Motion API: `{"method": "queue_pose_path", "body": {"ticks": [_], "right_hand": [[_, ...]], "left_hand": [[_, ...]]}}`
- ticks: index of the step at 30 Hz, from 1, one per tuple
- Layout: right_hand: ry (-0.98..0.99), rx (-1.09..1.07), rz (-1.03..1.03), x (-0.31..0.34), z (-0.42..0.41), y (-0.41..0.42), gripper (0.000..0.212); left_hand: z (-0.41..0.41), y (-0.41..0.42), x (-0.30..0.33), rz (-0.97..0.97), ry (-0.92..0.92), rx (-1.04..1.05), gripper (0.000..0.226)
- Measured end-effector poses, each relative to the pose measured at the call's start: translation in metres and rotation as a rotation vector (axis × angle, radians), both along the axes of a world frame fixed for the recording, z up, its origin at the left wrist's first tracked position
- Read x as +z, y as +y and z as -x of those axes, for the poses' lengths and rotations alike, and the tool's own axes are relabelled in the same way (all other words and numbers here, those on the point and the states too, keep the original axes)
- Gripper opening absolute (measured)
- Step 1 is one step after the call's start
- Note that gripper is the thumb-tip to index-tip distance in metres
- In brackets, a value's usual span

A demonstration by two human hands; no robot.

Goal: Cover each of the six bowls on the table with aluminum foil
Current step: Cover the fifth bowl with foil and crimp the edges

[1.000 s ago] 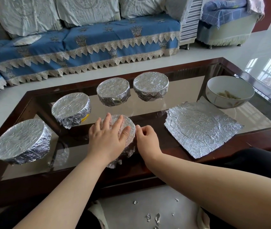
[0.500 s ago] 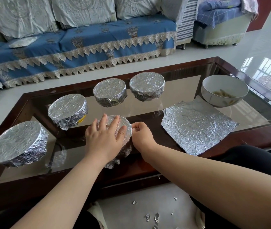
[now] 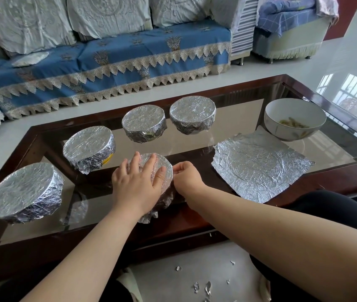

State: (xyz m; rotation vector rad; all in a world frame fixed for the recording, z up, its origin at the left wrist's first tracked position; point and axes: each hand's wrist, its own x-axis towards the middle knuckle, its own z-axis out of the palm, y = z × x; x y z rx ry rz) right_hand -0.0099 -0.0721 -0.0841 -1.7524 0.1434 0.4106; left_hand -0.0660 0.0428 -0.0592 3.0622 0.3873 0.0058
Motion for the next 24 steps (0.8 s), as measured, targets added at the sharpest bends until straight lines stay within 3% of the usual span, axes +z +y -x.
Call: {"method": "queue_pose_path", "body": {"ticks": [8,15,24], "right_hand": [[0.018,-0.074,-0.006,-0.008,0.0,-0.002,0.007],[-0.02,-0.135,-0.049,-0.001,0.006,-0.011,0.021],[-0.248,0.12,0.056,0.002,0.031,-0.022,0.029]], "left_hand": [[0.0,-0.002,0.0,0.005,-0.017,0.016,0.07],[-0.002,-0.005,0.0,0.017,-0.014,0.052,0.061],[-0.007,-0.012,0.0,0.037,-0.035,0.113,0.059]]}}
